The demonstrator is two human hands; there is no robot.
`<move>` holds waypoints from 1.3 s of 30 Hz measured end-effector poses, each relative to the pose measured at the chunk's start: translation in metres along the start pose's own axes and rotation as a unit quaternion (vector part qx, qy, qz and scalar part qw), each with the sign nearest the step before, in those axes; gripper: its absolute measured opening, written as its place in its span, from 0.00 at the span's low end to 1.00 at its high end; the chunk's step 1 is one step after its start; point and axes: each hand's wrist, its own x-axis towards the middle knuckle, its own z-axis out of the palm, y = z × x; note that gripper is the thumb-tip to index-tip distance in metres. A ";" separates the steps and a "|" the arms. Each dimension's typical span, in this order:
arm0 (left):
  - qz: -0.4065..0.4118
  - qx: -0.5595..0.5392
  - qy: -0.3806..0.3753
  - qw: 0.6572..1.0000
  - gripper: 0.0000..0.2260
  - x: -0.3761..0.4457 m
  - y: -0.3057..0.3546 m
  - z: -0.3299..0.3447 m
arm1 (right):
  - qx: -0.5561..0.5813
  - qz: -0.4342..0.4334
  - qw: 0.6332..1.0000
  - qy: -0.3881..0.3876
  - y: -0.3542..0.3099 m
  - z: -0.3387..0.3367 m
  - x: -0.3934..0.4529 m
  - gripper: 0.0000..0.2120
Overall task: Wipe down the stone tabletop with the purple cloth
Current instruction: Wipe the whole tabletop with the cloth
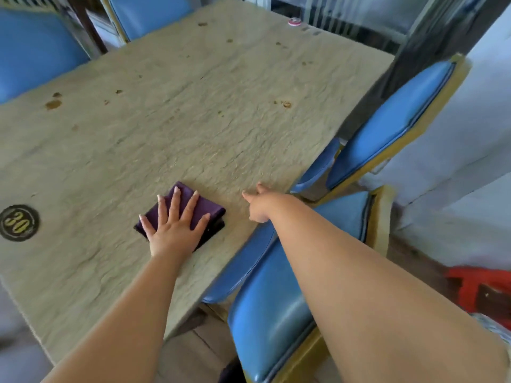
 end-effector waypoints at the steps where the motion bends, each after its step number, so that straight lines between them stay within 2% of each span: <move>1: -0.025 -0.008 -0.003 1.000 0.29 0.006 0.005 -0.002 | -0.038 -0.014 0.999 -0.012 0.002 -0.007 0.001 0.34; 4: -0.085 -0.028 0.003 0.996 0.29 0.025 0.019 -0.009 | -0.149 -0.042 0.985 -0.072 0.017 -0.032 0.004 0.34; 6: -0.111 -0.027 0.015 0.993 0.30 0.038 0.026 -0.011 | -0.161 -0.082 0.981 -0.062 0.030 -0.049 0.002 0.30; 7: -0.121 -0.026 0.020 0.992 0.30 0.046 0.029 -0.011 | -0.148 -0.104 0.983 -0.035 0.038 -0.056 0.001 0.26; 9: -0.142 -0.024 0.030 0.989 0.30 0.062 0.037 -0.012 | -0.046 -0.133 0.988 0.061 0.056 -0.070 0.010 0.21; 11: -0.159 -0.024 0.035 0.986 0.30 0.078 0.050 -0.014 | 0.027 -0.164 0.975 0.146 0.073 -0.079 0.028 0.20; 14: -0.159 -0.026 0.032 0.986 0.30 0.094 0.072 -0.016 | 0.044 -0.180 0.969 0.165 0.089 -0.077 0.052 0.23; 17: -0.089 -0.021 0.043 0.995 0.30 0.084 0.101 -0.008 | 0.031 -0.195 0.965 0.172 0.103 -0.073 0.073 0.24; 21: 0.085 0.019 0.057 0.995 0.29 0.029 0.135 0.017 | 0.037 -0.229 0.940 0.248 0.111 -0.079 0.100 0.21; 23: 0.155 0.033 0.065 0.985 0.29 0.015 0.126 0.023 | 0.035 -0.239 0.934 0.264 0.109 -0.082 0.114 0.23; 25: 0.191 0.041 0.070 0.978 0.28 0.022 0.104 0.019 | 0.013 -0.255 0.929 0.267 0.104 -0.086 0.127 0.24; 26: 0.185 0.045 0.072 0.979 0.28 0.031 0.093 0.014 | 0.008 -0.262 0.927 0.268 0.103 -0.089 0.132 0.24; 28: 0.113 0.039 0.080 0.990 0.28 0.056 0.077 0.003 | 0.027 -0.275 0.919 0.280 0.100 -0.095 0.137 0.20; 31: -0.067 -0.001 0.076 0.995 0.28 0.099 0.079 -0.010 | 0.028 -0.315 0.894 0.317 0.100 -0.102 0.143 0.15; 34: -0.225 -0.063 0.069 0.970 0.28 0.136 0.116 -0.019 | 0.009 -0.347 0.883 0.315 0.098 -0.116 0.158 0.13; 36: -0.229 -0.069 0.062 0.969 0.29 0.140 0.153 -0.018 | 0.015 -0.360 0.881 0.307 0.093 -0.129 0.172 0.15; 39: -0.104 -0.038 0.076 0.991 0.28 0.114 0.197 -0.005 | 0.029 -0.360 0.883 0.299 0.089 -0.152 0.193 0.18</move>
